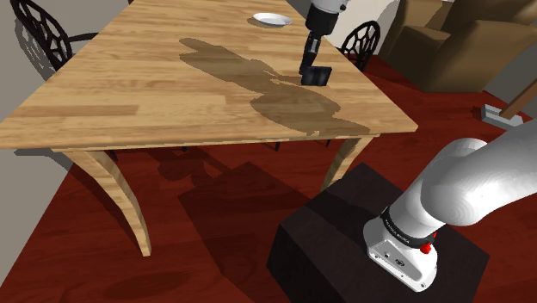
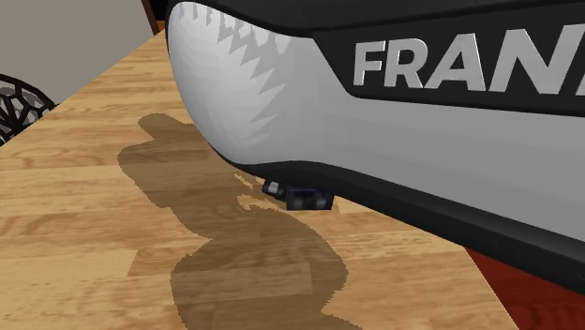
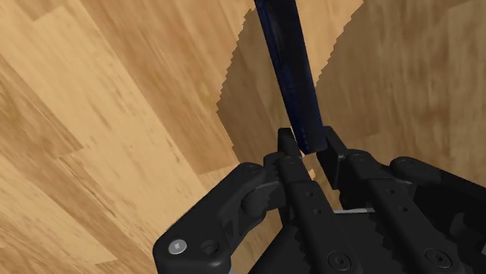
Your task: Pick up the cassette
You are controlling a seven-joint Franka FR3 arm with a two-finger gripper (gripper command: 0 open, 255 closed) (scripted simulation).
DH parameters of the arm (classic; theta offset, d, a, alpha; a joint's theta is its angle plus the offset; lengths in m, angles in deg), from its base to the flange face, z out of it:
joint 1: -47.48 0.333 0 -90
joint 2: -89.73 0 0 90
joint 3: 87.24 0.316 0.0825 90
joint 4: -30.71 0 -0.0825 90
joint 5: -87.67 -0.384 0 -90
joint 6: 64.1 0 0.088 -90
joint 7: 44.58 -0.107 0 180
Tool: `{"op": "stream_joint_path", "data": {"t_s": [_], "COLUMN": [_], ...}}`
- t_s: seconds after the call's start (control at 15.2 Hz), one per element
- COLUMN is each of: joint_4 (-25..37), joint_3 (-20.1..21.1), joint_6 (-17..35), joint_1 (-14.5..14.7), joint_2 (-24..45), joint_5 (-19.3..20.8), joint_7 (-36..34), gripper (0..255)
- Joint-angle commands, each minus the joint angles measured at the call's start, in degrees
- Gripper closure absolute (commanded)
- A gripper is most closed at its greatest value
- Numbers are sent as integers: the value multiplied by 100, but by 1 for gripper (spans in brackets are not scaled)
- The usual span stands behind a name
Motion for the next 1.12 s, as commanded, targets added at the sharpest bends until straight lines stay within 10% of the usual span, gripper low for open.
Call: {"op": "stream_joint_path", "data": {"t_s": [0.0,1.06], "joint_4": [83,1264], "joint_3": [0,7], "joint_6": [-82,-1166], "joint_1": [0,5], "joint_2": [1,99], "joint_5": [0,-7], "joint_7": [0,1], "gripper": [255,255]}}
